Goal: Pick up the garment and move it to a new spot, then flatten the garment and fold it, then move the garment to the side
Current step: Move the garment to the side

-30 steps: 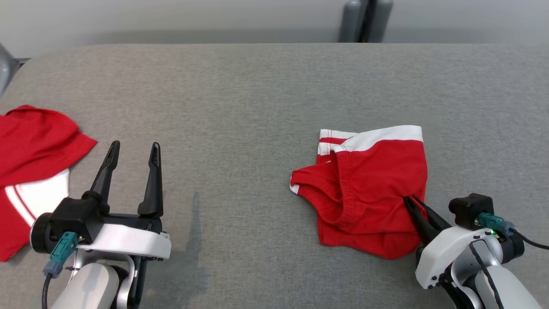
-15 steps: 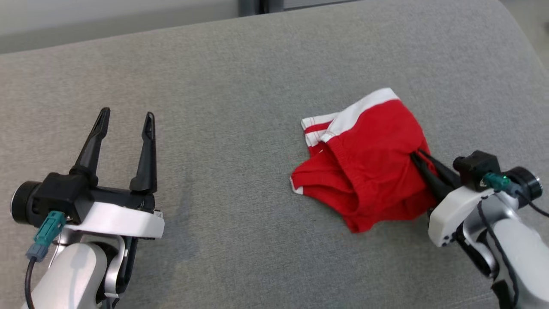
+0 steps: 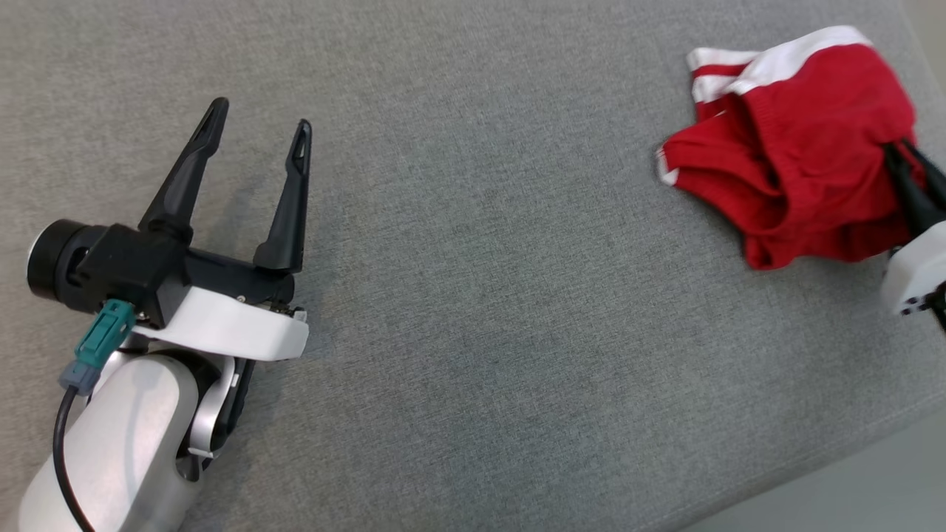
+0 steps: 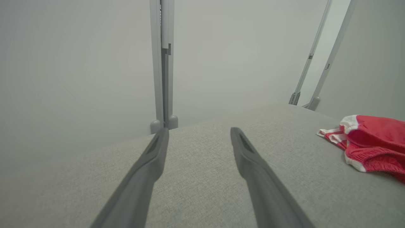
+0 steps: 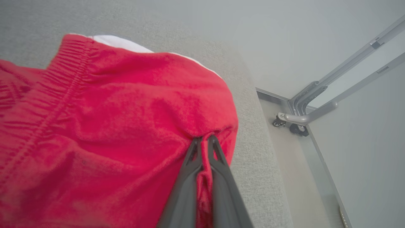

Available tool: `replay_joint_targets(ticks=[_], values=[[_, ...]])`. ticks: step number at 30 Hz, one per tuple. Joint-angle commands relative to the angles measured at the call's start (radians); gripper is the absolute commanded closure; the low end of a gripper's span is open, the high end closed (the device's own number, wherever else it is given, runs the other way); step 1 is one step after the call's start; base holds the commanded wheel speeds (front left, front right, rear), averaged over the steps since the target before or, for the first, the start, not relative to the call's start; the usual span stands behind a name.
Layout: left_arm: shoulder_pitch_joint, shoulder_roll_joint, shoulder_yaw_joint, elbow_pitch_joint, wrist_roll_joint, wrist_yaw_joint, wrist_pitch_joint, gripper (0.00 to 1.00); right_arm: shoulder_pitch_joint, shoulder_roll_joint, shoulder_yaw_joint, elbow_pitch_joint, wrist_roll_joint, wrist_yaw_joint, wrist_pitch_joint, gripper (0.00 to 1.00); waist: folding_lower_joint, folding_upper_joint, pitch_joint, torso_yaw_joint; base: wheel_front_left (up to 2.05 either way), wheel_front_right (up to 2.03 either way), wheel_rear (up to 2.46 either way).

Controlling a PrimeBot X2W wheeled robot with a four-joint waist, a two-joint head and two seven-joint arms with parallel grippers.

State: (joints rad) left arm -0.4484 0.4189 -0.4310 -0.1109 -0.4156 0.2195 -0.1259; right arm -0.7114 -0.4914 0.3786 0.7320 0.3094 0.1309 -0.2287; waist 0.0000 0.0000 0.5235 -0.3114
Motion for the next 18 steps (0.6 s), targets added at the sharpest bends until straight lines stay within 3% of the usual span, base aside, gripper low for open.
replay_joint_targets(ticks=[1, 5, 6, 7, 8, 9, 18], values=[[-0.017, 0.002, 0.001, 0.000, 0.006, -0.007, -0.001, 0.00, -0.018, -0.010, -0.002, 0.006, 0.000, 0.000, -0.010, 1.00, 0.0000, 0.0000, 0.021, -0.013, 0.00, 0.00, 0.00], [-0.041, 0.001, -0.012, 0.004, 0.013, -0.016, 0.009, 0.00, -0.079, -0.024, -0.027, 0.080, -0.045, 0.000, -0.038, 1.00, 0.0000, 0.0000, 0.043, -0.013, 0.00, 0.00, 0.00], [-0.043, 0.002, -0.013, 0.004, 0.013, -0.017, 0.008, 0.00, -0.088, -0.015, -0.050, 0.077, -0.054, 0.000, -0.039, 0.71, 0.0000, 0.0000, 0.045, -0.013, 0.00, 0.00, 0.00], [-0.046, 0.003, -0.014, 0.003, 0.013, -0.017, 0.009, 0.00, -0.095, -0.008, -0.071, 0.070, -0.070, 0.000, -0.039, 0.57, 0.0000, 0.0000, 0.048, -0.013, 0.00, 0.00, 0.00], [-0.050, 0.004, -0.014, 0.003, 0.013, -0.018, 0.010, 0.00, -0.092, -0.001, -0.101, 0.074, -0.079, 0.000, -0.039, 0.24, 0.0000, 0.0000, 0.050, -0.012, 0.00, 0.00, 0.00], [-0.054, 0.005, -0.014, 0.004, 0.012, -0.019, 0.011, 0.00, -0.085, 0.009, -0.123, 0.065, -0.091, 0.000, -0.039, 0.00, 0.0000, 0.0000, 0.051, -0.011, 0.00, 0.00, 0.00], [-0.017, -0.005, -0.012, 0.030, -0.014, -0.009, -0.010, 0.00, 0.026, 0.079, -0.301, 0.030, -0.135, 0.000, -0.039, 0.00, 0.0000, 0.0000, -0.003, 0.007, 0.00, 0.00, 0.00]])
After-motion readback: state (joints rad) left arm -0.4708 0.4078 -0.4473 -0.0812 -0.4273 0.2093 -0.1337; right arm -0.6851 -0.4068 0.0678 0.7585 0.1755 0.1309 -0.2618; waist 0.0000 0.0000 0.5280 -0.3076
